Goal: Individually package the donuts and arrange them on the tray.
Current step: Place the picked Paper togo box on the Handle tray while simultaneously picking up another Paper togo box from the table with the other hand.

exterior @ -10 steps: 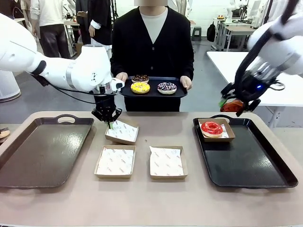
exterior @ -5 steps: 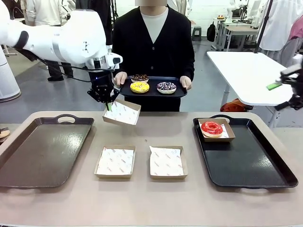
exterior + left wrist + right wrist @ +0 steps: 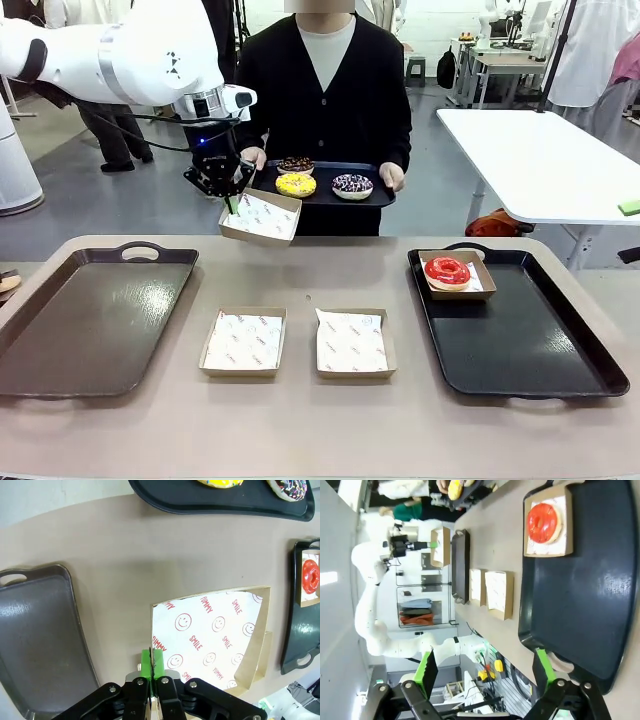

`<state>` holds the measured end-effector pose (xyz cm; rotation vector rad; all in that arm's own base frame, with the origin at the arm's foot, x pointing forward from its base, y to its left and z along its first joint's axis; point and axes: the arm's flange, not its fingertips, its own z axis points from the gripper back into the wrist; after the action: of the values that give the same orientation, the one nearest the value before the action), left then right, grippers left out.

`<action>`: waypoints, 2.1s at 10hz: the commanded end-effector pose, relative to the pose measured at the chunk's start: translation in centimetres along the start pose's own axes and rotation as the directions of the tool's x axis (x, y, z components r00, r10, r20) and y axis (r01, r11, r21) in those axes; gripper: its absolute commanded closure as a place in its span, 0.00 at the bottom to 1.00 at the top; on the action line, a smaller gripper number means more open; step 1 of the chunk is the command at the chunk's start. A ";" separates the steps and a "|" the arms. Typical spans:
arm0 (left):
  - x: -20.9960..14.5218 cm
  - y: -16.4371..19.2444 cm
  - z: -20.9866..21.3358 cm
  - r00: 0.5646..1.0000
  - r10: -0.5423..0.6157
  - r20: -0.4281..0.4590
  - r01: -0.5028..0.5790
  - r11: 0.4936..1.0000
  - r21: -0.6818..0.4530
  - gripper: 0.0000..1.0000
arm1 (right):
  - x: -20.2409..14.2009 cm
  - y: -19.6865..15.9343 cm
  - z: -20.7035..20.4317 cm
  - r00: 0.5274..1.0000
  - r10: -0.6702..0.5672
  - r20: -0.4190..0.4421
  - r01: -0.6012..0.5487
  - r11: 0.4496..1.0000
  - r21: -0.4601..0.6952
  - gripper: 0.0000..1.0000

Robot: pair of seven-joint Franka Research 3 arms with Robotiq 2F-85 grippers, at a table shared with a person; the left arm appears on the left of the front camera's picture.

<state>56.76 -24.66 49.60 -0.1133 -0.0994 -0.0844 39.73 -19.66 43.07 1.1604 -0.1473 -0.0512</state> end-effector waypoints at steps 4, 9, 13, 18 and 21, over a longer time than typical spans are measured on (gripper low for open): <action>0.9 0.3 -0.5 1.000 0.014 -0.008 -0.014 1.000 -0.006 1.00 | -1.1 -2.4 -0.2 0.998 0.060 0.023 -0.062 0.996 0.064 0.00; 0.9 0.3 -0.5 1.000 0.014 -0.008 -0.014 1.000 -0.006 1.00 | -1.0 -2.3 0.2 1.000 0.018 0.022 -0.019 0.999 0.036 0.00; 0.9 0.3 -0.5 1.000 0.014 -0.008 -0.014 1.000 -0.006 1.00 | -1.0 -2.3 0.2 1.000 0.018 0.022 -0.019 0.999 0.036 0.00; 0.9 0.3 -0.5 1.000 0.014 -0.008 -0.014 1.000 -0.006 1.00 | -1.0 -2.3 0.2 1.000 0.018 0.022 -0.019 0.999 0.036 0.00; 0.9 0.3 -0.5 1.000 0.014 -0.008 -0.014 1.000 -0.006 1.00 | -1.0 -2.3 0.2 1.000 0.018 0.022 -0.019 0.999 0.036 0.00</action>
<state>57.99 -24.70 49.03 -0.1203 -0.0863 -0.0703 38.75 -20.67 40.84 1.1955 -0.1808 -0.0366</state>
